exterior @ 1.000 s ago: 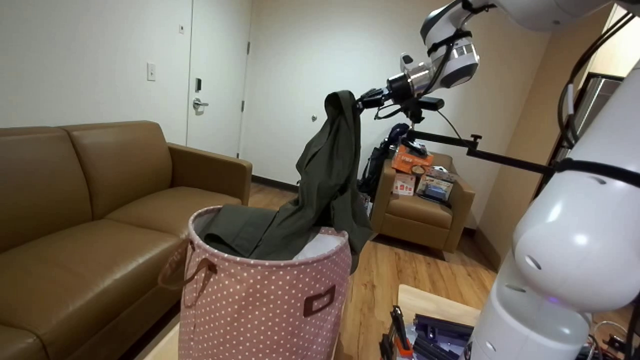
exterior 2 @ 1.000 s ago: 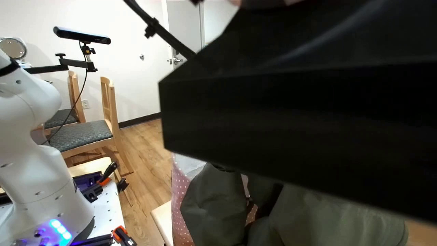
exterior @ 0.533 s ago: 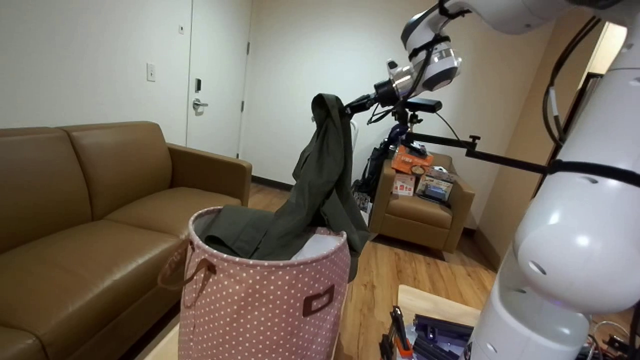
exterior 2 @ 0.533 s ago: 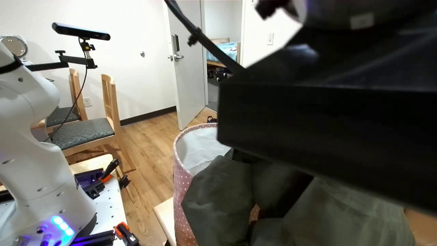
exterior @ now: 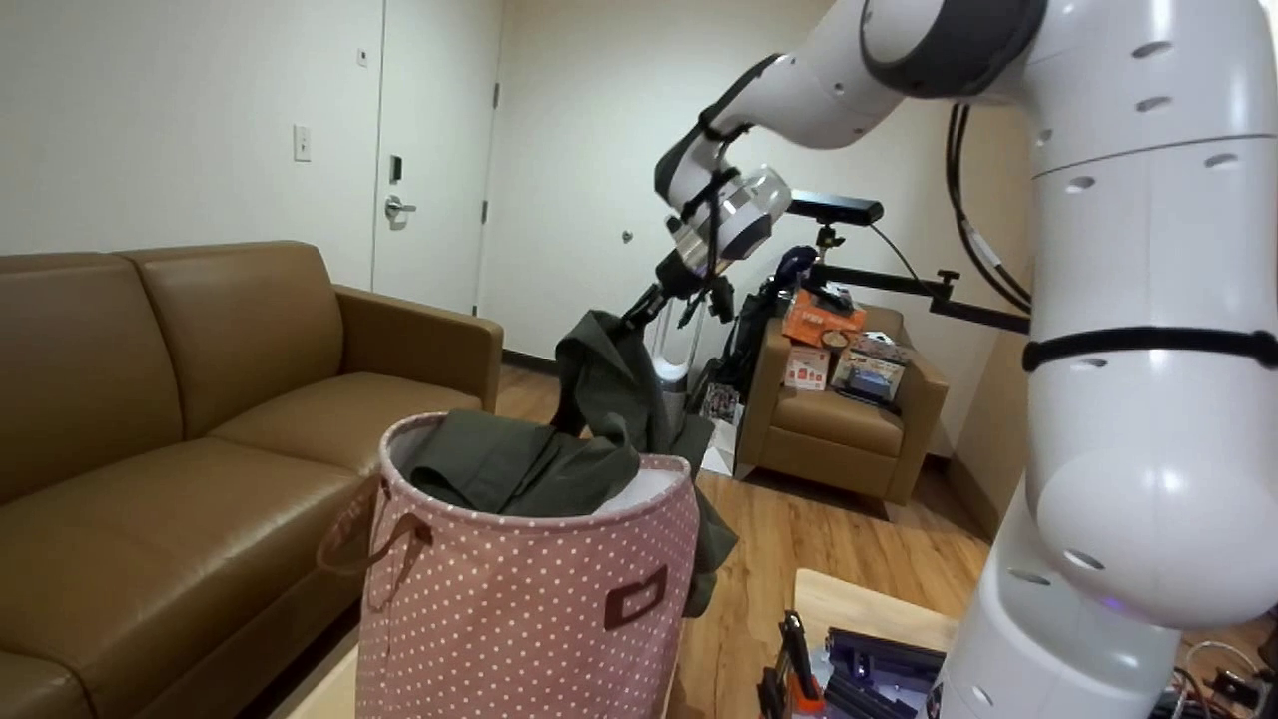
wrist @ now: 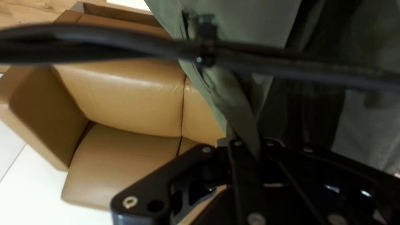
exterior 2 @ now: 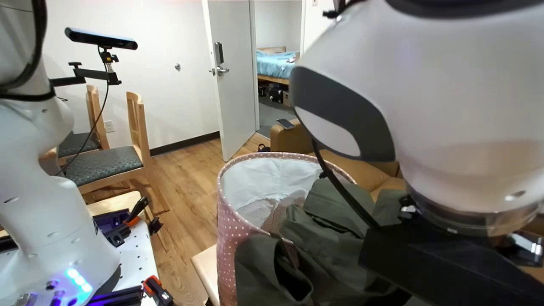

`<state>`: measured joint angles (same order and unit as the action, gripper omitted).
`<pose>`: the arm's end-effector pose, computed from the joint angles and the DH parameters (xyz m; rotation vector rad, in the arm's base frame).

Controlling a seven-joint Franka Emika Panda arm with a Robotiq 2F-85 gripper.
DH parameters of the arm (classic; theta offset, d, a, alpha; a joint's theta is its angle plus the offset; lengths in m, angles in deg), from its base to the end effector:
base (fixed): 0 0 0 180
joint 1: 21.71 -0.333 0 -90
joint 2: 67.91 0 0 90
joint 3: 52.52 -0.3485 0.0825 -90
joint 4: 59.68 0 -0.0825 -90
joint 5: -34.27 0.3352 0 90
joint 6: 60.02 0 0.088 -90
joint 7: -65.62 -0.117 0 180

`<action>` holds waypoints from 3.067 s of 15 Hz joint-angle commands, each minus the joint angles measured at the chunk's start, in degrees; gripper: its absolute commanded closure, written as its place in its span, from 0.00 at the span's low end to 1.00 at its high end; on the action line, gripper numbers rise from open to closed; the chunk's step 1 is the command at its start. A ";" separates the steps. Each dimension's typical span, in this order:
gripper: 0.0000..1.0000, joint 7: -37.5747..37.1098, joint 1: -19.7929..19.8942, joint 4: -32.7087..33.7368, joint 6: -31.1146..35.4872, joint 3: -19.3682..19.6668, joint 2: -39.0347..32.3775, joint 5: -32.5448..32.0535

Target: Take the green cloth from the laundry basket and place it on the stool

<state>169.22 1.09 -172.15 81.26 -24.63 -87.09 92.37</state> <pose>0.4034 -0.4491 0.3956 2.8928 0.3244 0.8908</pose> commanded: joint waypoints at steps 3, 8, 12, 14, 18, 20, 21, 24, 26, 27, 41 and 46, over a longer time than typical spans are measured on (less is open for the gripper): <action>0.99 -5.41 1.15 3.30 2.80 -7.64 -9.21 -11.45; 0.63 -10.84 2.48 2.99 3.67 -11.15 -11.45 -21.20; 0.39 -13.21 4.82 0.77 5.10 -12.54 -8.35 -25.99; 0.26 -13.25 6.16 -0.22 5.17 -12.86 -6.02 -27.75; 0.02 -10.14 8.66 -3.65 4.09 -13.60 0.53 -30.18; 0.00 -8.67 8.59 -6.70 4.22 -13.29 4.23 -32.18; 0.00 -7.00 8.48 -8.67 4.37 -13.22 6.34 -32.99; 0.00 1.36 7.73 -15.27 3.63 -12.76 13.00 -34.88; 0.00 5.99 6.27 -19.67 4.29 -11.98 16.78 -35.83; 0.00 7.96 5.35 -21.72 4.71 -11.63 18.44 -36.46; 0.00 26.90 -4.58 -35.03 5.78 -9.94 21.71 -52.17; 0.00 40.32 -5.07 -36.80 14.54 -9.84 20.59 -50.41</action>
<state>202.10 -3.37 -207.63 90.17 -35.07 -66.28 41.48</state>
